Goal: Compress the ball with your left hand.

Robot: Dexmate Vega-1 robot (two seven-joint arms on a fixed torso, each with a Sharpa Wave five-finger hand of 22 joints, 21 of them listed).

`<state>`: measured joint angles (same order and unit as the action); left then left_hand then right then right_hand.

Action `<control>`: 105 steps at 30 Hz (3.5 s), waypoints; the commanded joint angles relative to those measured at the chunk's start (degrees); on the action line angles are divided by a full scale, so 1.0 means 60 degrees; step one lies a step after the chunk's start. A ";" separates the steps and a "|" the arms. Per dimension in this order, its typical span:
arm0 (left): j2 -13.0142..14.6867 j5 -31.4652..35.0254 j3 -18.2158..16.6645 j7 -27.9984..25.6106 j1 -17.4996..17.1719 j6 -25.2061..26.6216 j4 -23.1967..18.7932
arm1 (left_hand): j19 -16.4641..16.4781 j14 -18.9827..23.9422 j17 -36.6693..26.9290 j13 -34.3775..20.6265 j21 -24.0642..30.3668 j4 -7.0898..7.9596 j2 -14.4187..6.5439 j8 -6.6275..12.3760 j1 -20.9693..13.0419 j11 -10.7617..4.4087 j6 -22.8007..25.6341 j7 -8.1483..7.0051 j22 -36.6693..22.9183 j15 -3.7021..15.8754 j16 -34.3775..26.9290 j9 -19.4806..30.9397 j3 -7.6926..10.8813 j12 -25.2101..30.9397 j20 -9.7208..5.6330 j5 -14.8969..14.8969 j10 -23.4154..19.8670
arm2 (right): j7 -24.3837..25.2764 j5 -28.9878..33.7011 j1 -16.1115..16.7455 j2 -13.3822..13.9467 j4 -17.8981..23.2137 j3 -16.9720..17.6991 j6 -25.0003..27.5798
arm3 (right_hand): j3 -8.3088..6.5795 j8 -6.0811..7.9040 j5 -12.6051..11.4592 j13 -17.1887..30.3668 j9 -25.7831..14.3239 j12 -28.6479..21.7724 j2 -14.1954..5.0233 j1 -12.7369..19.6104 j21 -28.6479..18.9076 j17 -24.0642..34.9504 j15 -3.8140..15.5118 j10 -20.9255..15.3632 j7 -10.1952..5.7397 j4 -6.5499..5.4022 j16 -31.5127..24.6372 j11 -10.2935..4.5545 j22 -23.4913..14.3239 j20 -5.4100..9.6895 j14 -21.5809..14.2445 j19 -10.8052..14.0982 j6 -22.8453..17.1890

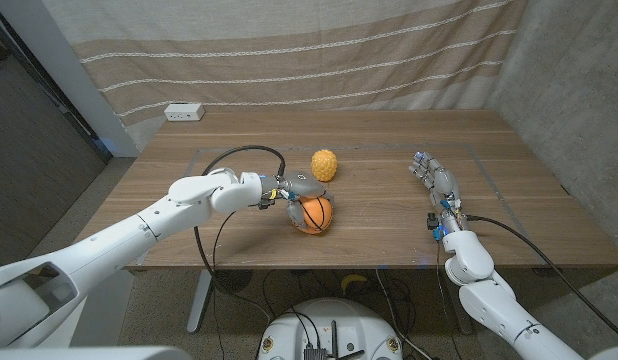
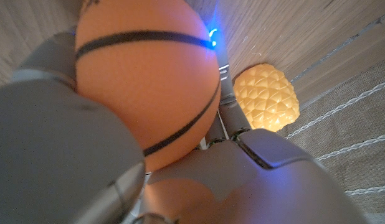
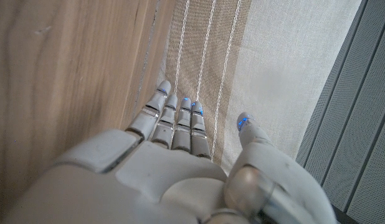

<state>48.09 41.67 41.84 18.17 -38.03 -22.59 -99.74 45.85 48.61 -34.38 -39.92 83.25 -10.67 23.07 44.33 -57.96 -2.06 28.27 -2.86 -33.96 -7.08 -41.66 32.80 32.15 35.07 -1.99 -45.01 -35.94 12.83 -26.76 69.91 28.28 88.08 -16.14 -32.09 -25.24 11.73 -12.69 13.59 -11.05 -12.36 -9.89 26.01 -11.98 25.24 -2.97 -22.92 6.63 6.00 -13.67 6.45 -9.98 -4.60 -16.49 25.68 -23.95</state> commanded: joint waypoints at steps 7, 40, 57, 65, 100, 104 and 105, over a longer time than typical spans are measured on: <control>-0.0239 -0.1143 -0.0640 -0.1836 -0.0340 -0.0315 0.0279 | 0.0183 0.3040 -0.3130 -0.2485 -0.0055 0.0087 -0.3715 0.0304 -0.4872 -0.0749 0.3490 0.0758 -0.0678 0.3251 -0.0507 0.3197 0.2158 0.0528 -0.1694 -0.0130 -0.3334 | 0.0061 0.0013 -0.0022 0.0008 0.0006 0.0016 0.0019 | -0.0043 -0.0015 -0.0046 0.0021 -0.0026 -0.0040 -0.0035 -0.0099 -0.0001 0.0027 -0.0004 -0.0087 -0.0003 0.0075 -0.0082 -0.0005 -0.0055 -0.0003 -0.0038 0.0046 -0.0105; -0.0913 -0.3197 -0.1510 -0.3737 -0.0920 -0.1011 0.0871 | 0.0626 0.3191 -0.2916 -0.2436 -0.0420 0.0045 -0.3506 0.0166 -0.4650 -0.0666 0.3744 0.0776 -0.1310 0.3287 -0.0833 0.3220 0.2730 0.0598 -0.1711 -0.0025 -0.3633 | -0.0131 -0.0097 -0.0425 0.0000 -0.0253 -0.0085 0.0150 | -0.0065 -0.0024 -0.0045 0.0021 -0.0026 -0.0033 -0.0037 -0.0136 0.0000 0.0019 -0.0029 -0.0088 -0.0014 0.0093 -0.0085 -0.0004 -0.0054 0.0000 -0.0039 0.0049 -0.0107; -0.1381 -0.4787 -0.2077 -0.4240 -0.1611 -0.0586 0.0879 | 0.0665 0.3253 -0.2913 -0.2392 -0.0408 0.0033 -0.3461 0.0167 -0.4645 -0.0638 0.3801 0.0792 -0.1440 0.3285 -0.0865 0.3321 0.2868 0.0601 -0.1682 0.0016 -0.3751 | -0.0173 -0.0091 -0.0669 0.0029 -0.0312 -0.0170 0.0334 | -0.0081 -0.0026 -0.0048 0.0022 -0.0026 -0.0037 -0.0037 -0.0144 0.0002 0.0014 -0.0021 -0.0101 0.0000 0.0108 -0.0079 -0.0003 -0.0054 0.0000 -0.0023 0.0045 -0.0110; -0.1505 -0.5426 -0.2304 -0.4402 -0.1844 -0.0535 0.0929 | 0.0729 0.3255 -0.2914 -0.2428 -0.0425 0.0025 -0.3425 0.0148 -0.4639 -0.0646 0.3819 0.0786 -0.1502 0.3284 -0.0899 0.3348 0.2932 0.0624 -0.1689 0.0034 -0.3780 | -0.0250 -0.0111 -0.0835 0.0022 -0.0413 -0.0240 0.0399 | -0.0090 -0.0027 -0.0049 0.0022 -0.0026 -0.0033 -0.0039 -0.0146 0.0003 0.0012 -0.0024 -0.0096 -0.0005 0.0115 -0.0085 0.0001 -0.0054 0.0005 -0.0038 0.0043 -0.0109; -0.2265 -0.8793 -0.3287 -0.4784 -0.3257 -0.0525 0.0729 | 0.0994 0.3314 -0.2765 -0.2553 -0.0691 0.0046 -0.3307 0.0107 -0.4495 -0.0719 0.3915 0.0756 -0.2062 0.3287 -0.1197 0.3603 0.3278 0.0682 -0.1706 0.0089 -0.3863 | -0.0392 -0.0108 -0.0946 0.0115 -0.0367 -0.0316 0.0381 | -0.0130 -0.0030 -0.0061 0.0024 -0.0026 -0.0031 -0.0034 -0.0142 0.0001 -0.0002 -0.0022 -0.0098 0.0000 0.0160 -0.0077 -0.0006 -0.0053 0.0003 -0.0018 0.0053 -0.0115; -0.2300 -0.9188 -0.3354 -0.4668 -0.3365 -0.0526 0.0702 | 0.1015 0.3305 -0.2746 -0.2538 -0.0701 0.0039 -0.3302 0.0087 -0.4493 -0.0710 0.3916 0.0754 -0.2109 0.3282 -0.1203 0.3610 0.3312 0.0667 -0.1697 0.0098 -0.3860 | -0.0421 -0.0093 -0.0939 0.0136 -0.0338 -0.0324 0.0359 | -0.0135 -0.0030 -0.0062 0.0024 -0.0026 -0.0032 -0.0034 -0.0139 0.0001 -0.0004 -0.0003 -0.0101 -0.0005 0.0165 -0.0083 -0.0002 -0.0053 0.0004 -0.0034 0.0054 -0.0116; -0.2301 -0.9198 -0.3356 -0.4659 -0.3367 -0.0525 0.0701 | 0.1015 0.3315 -0.2752 -0.2541 -0.0718 0.0044 -0.3304 0.0084 -0.4488 -0.0701 0.3915 0.0754 -0.2084 0.3286 -0.1213 0.3614 0.3297 0.0668 -0.1703 0.0108 -0.3859 | -0.0419 -0.0092 -0.0939 0.0137 -0.0336 -0.0323 0.0361 | -0.0136 -0.0030 -0.0063 0.0024 -0.0026 -0.0031 -0.0034 -0.0139 0.0001 -0.0004 -0.0009 -0.0101 -0.0003 0.0167 -0.0083 -0.0003 -0.0053 0.0005 -0.0033 0.0053 -0.0116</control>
<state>35.41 -7.41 23.18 -10.16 -55.88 -25.89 -94.94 46.93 49.23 -34.37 -39.93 79.21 -10.76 23.50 44.33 -58.39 -1.13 29.50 -1.82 -46.35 -7.69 -42.86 32.80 32.24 36.18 -0.93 -44.12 -36.87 10.71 -27.43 64.36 28.86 85.75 -17.94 -29.64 -25.95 11.73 -12.69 13.60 -11.05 -12.36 -10.34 25.57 -11.98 25.25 -2.97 -22.92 6.64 6.72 -13.66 6.44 -9.98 -4.60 -16.49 25.68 -23.94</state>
